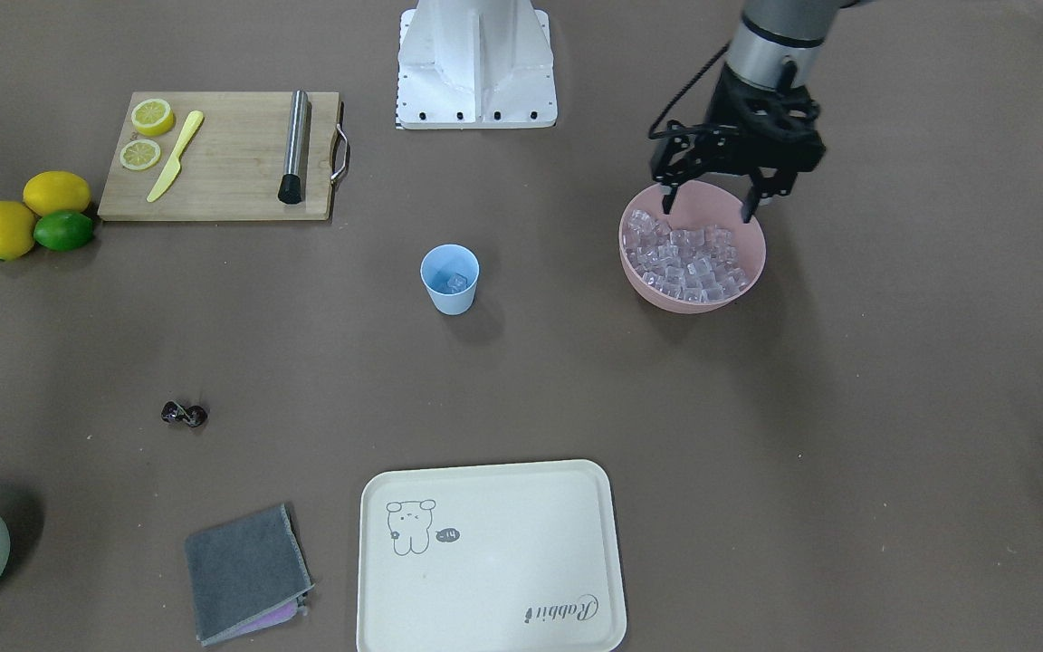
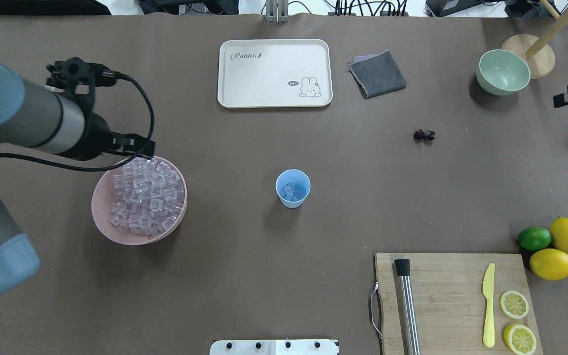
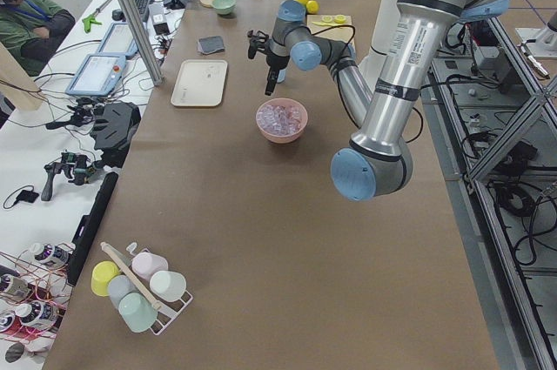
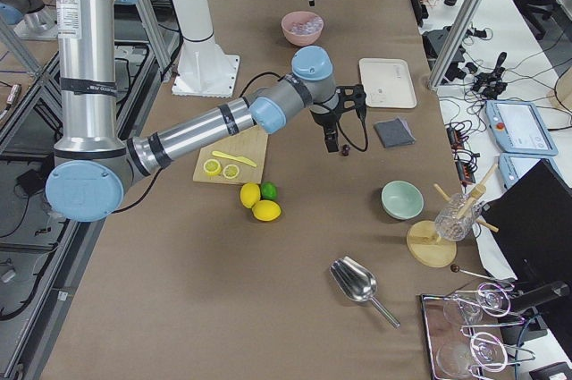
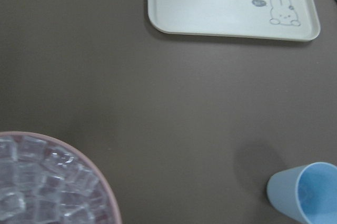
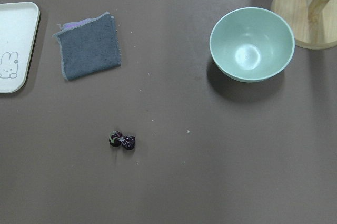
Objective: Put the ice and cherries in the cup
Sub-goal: 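Withdraw the left gripper to rest while the right arm moves toward the cherries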
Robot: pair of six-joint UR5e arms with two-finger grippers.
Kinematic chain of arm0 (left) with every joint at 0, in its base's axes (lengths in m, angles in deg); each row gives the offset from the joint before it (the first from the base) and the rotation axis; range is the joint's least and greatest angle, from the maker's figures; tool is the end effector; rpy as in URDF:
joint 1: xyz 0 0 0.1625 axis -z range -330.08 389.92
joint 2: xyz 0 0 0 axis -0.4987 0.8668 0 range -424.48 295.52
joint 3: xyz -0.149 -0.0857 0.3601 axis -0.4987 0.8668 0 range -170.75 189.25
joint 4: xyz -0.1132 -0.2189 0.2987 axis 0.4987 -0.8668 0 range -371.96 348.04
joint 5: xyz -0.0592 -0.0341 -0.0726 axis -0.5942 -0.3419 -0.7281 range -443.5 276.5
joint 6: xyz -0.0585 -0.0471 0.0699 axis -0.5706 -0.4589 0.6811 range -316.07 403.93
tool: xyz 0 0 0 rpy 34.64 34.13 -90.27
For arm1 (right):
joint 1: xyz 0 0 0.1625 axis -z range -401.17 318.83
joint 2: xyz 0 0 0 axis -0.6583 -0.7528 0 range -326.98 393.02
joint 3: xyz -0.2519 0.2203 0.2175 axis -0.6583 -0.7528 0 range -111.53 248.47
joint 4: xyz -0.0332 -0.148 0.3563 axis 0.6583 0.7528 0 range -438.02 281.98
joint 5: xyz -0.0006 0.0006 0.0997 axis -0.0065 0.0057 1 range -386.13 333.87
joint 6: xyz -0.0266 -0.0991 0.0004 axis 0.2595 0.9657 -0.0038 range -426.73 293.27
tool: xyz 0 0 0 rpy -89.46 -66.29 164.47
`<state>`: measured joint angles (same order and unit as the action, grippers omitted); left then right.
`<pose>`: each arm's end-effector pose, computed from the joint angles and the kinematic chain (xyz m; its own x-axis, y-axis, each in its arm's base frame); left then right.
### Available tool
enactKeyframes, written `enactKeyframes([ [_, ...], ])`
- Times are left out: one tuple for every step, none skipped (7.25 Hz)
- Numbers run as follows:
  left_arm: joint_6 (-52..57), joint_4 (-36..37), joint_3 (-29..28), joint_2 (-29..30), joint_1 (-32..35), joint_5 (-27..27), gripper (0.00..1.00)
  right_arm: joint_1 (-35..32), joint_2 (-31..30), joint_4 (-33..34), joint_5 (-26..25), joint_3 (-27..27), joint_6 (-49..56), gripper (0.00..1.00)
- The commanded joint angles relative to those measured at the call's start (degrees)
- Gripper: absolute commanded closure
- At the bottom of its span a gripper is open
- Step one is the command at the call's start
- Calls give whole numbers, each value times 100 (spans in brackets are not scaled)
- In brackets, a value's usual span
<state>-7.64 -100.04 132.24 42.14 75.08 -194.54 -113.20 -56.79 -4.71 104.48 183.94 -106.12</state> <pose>0.2754 -0.4138 0.2586 0.6667 0.1521 -0.7296 0.0770 0.9597 0.2704 -0.0773 -0.4535 0.3946 0.5982 -0.0574 0.7993 -0.1962 0.9566 0.2156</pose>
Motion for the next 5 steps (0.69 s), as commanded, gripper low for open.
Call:
enactKeyframes([
  [1766,2,6,-876,1147,-603,2,722,419,52,-570,-16,-813,0],
  [2949,2,-3,-1298,1779,-673,2,1056,577,52,-807,-42,-1112,0],
  [4004,10,-159,-1615,2472,-978,2,1355,753,52,-1045,-95,-1420,0],
  [5198,2,-466,-1880,3262,-1251,2,1715,841,52,-1325,-130,-1640,0],
  [6341,10,-921,-2317,3879,-1297,2,1858,1008,52,-1494,-322,-1782,0],
])
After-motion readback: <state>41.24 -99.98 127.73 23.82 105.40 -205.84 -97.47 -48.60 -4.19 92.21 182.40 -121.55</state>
